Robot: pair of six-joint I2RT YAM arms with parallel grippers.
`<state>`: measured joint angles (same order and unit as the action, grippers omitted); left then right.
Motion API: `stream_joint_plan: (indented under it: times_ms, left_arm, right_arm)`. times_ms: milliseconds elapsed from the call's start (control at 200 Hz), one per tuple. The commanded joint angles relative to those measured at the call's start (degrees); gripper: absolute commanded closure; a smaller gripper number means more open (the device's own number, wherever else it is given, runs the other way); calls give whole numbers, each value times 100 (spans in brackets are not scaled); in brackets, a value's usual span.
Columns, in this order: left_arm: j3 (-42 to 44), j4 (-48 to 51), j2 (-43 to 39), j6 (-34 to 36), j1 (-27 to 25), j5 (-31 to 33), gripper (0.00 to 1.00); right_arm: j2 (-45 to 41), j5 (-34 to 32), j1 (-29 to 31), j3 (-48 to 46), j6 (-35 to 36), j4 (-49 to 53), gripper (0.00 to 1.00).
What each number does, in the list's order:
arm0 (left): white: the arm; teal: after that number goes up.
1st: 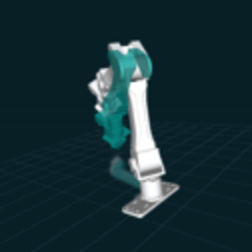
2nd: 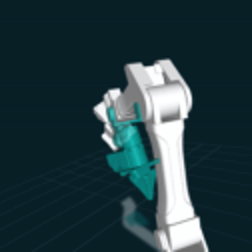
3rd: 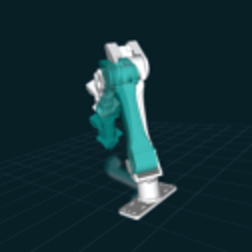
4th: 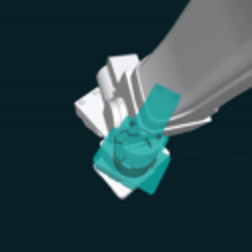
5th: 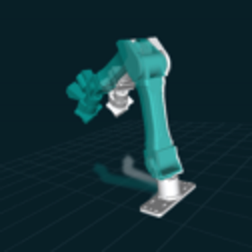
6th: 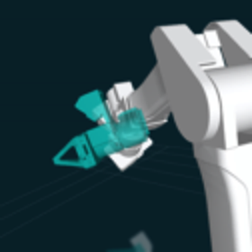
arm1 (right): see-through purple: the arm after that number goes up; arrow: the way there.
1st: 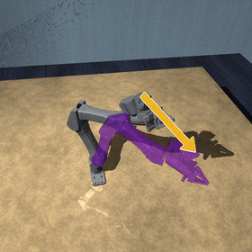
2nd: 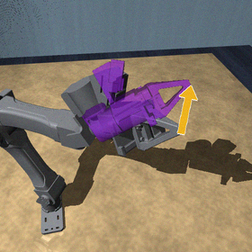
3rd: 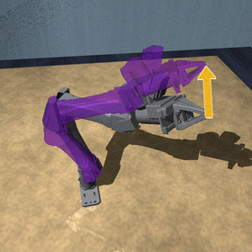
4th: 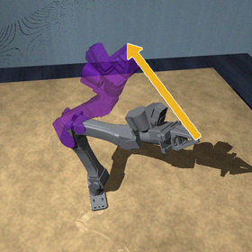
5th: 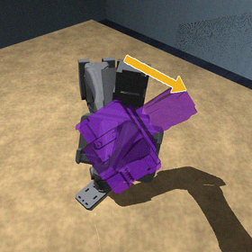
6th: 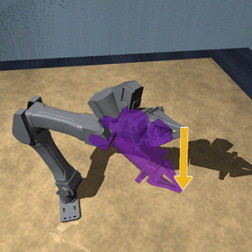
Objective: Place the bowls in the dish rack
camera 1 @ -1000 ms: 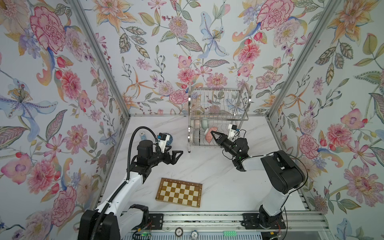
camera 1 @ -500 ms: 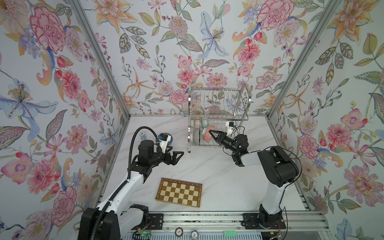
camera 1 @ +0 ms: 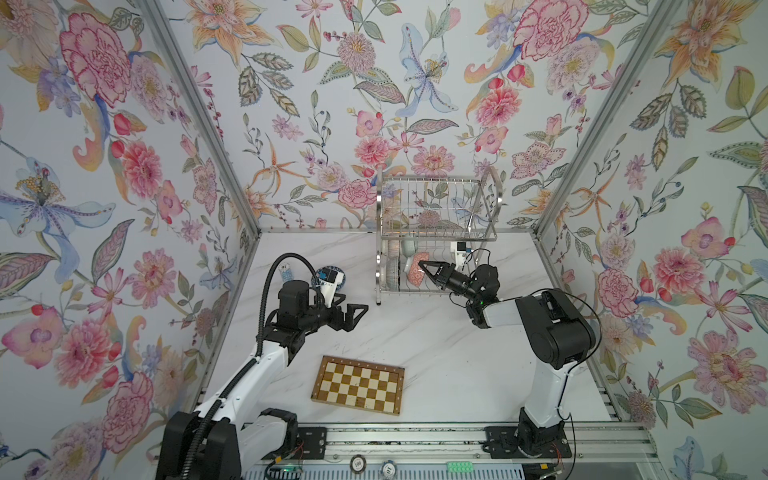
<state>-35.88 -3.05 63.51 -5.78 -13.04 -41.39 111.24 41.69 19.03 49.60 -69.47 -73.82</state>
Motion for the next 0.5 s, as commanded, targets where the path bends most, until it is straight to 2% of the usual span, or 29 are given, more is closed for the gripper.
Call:
stream_joint_plan:
  times_ms: [0,495]
  left_arm:
    - [-67,68,33,130,-73,2,1]
    - [-104,146,61,157,-85,78,1]
  right_arm:
    - [45,255,-48,243,65,-251,100]
    - [264,374,-66,330,21,-282,99]
